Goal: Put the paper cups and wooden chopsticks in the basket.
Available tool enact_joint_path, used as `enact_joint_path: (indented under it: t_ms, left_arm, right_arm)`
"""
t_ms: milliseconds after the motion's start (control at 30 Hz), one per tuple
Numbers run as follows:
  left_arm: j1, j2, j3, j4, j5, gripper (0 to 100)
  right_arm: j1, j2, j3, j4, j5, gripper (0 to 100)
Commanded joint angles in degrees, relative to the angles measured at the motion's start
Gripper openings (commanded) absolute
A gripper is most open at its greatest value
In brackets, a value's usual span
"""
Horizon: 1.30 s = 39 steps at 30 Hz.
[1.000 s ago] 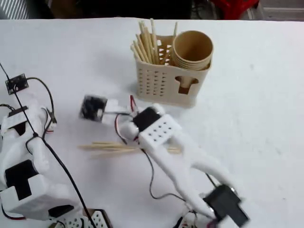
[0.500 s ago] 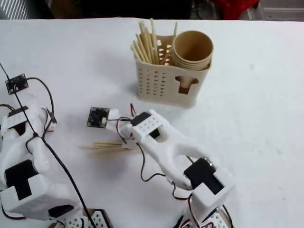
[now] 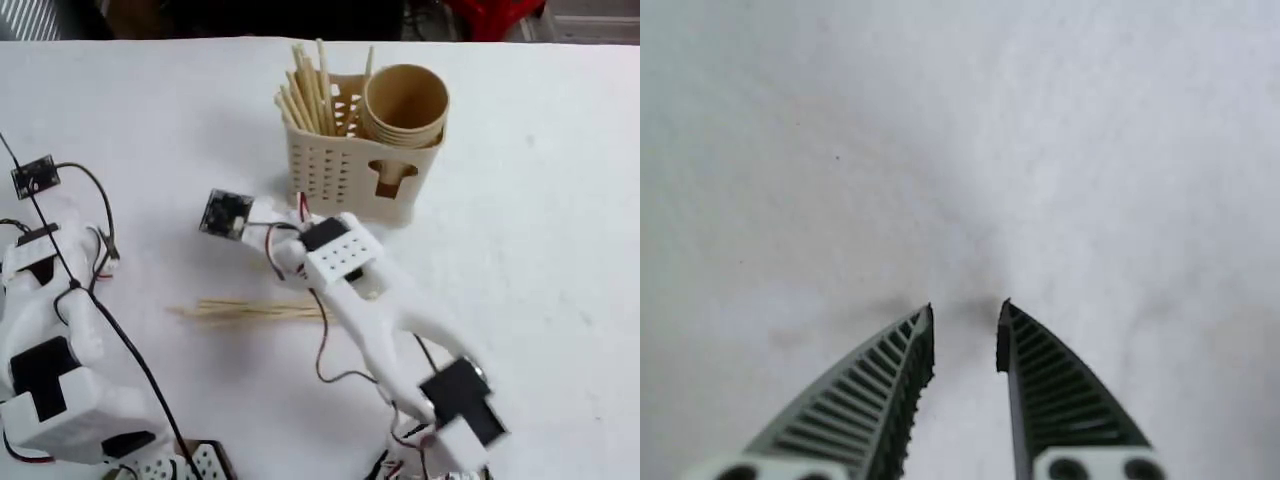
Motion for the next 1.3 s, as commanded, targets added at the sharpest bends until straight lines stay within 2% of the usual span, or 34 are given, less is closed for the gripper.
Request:
enact_joint_path:
  t_ms: [0, 67, 167, 233, 567, 767, 900, 1167, 1267]
  left_arm:
    - [0.7, -0.3, -0.2, -0.9, 0.4, 12]
    - [0.7, -0.3, -0.2, -0.9, 0.4, 12]
    - [0.7, -0.3, -0.2, -0.9, 0.4, 12]
    - [0.7, -0.3, -0.2, -0.9, 0.4, 12]
    - [0.7, -0.3, -0.2, -0.9, 0.4, 12]
    - [0.7, -0.3, -0.2, -0.9, 0.4, 12]
    - [0.7, -0.3, -0.2, -0.9, 0.4, 12]
    - [0.7, -0.3, -0.2, -0.9, 0.4, 12]
    - [0.7, -0.3, -0.2, -0.9, 0.4, 12]
  right_arm:
    - [-1.3, -9.9, 1.4, 5.1, 0.2, 1.9]
    - [-5.0, -11.8, 5.6, 4.7, 2.2, 2.6]
    - [-11.1, -12.1, 12.1, 0.9, 6.8, 9.2]
    - [-12.8, -11.1, 15.1, -2.2, 8.5, 12.9]
    - [-10.1, -1.0, 14.6, -10.2, 8.4, 13.5]
    - [-5.6, 0.9, 9.2, -10.0, 1.3, 1.2]
    - [-3.0, 1.1, 8.3, -10.0, -1.6, 1.6]
    - [-3.0, 1.0, 8.3, -7.7, -1.7, 1.9]
    - [-3.5, 1.5, 8.4, -7.0, -1.7, 5.6]
